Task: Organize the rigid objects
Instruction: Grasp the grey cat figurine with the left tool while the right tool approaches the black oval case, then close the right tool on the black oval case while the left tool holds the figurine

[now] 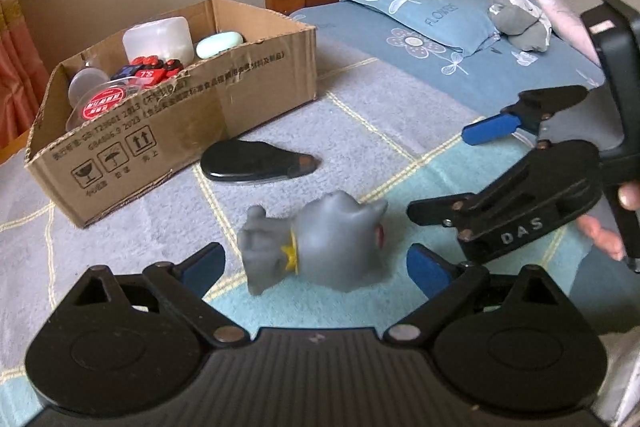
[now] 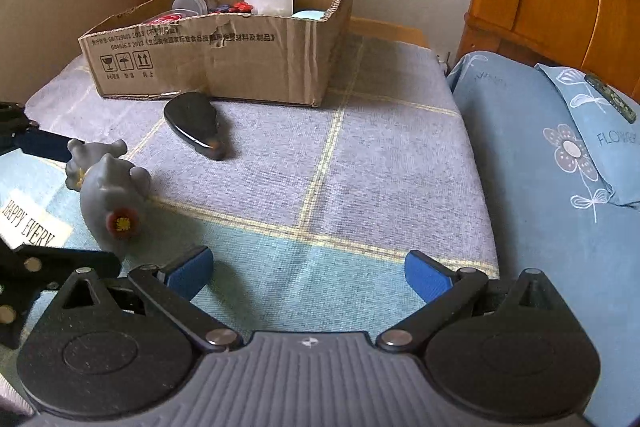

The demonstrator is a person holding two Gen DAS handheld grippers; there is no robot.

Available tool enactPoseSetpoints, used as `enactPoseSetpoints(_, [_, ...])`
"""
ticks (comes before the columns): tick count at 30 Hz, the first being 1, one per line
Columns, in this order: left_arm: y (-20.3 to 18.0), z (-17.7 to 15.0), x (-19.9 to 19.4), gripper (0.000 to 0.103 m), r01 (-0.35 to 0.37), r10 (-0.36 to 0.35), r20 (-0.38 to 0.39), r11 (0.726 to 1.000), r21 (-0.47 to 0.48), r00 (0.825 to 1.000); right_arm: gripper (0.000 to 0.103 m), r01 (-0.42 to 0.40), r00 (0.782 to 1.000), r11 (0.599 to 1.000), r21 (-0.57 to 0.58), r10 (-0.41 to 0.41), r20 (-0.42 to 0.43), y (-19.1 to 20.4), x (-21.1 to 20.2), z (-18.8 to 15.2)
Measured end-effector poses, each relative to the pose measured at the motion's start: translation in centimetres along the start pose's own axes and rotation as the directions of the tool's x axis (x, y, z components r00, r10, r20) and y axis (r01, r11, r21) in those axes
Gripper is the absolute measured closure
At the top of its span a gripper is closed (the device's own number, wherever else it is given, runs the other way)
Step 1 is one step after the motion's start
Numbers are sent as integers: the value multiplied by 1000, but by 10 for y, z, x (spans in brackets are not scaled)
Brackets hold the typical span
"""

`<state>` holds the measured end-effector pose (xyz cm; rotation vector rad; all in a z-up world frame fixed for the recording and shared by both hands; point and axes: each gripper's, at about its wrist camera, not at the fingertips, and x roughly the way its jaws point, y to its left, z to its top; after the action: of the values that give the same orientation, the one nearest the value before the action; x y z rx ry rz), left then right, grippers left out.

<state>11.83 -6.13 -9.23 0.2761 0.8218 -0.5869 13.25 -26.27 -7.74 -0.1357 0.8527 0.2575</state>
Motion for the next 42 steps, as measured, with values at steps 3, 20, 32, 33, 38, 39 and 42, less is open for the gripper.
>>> enactPoseSetpoints(3, [4,3,6,13,19,-19,4,999,-27,1000,0,-5,1000,1000,-3,5,8,-3,1,-1])
enactPoseSetpoints(20, [40,-2,3,31,-120,117,-28,966,-227,993,0,-64,998,995,-74,65,11,16,21,22])
enactPoseSetpoints(32, [84,-9,-6,30,-254,251,-61,883,-395,966,0,-52,998,997,-53,54,33,23,51,55])
enactPoseSetpoints(33, [85,-9,-6,30,-256,253,-60,882,-397,966,0,-43,998,998,-44,44,35,20,52,55])
enactPoseSetpoints(38, [89,-10,-5,30,-249,250,-51,880,-405,967,0,37,999,998,46,-39,35,2,54,57])
enactPoseSetpoints(39, [89,-10,-5,30,-250,252,-50,880,-404,966,0,50,998,997,62,-52,32,-1,54,58])
enactPoseSetpoints(42, [88,-12,-6,28,-251,254,-46,881,-401,966,0,51,999,996,70,-52,12,2,52,58])
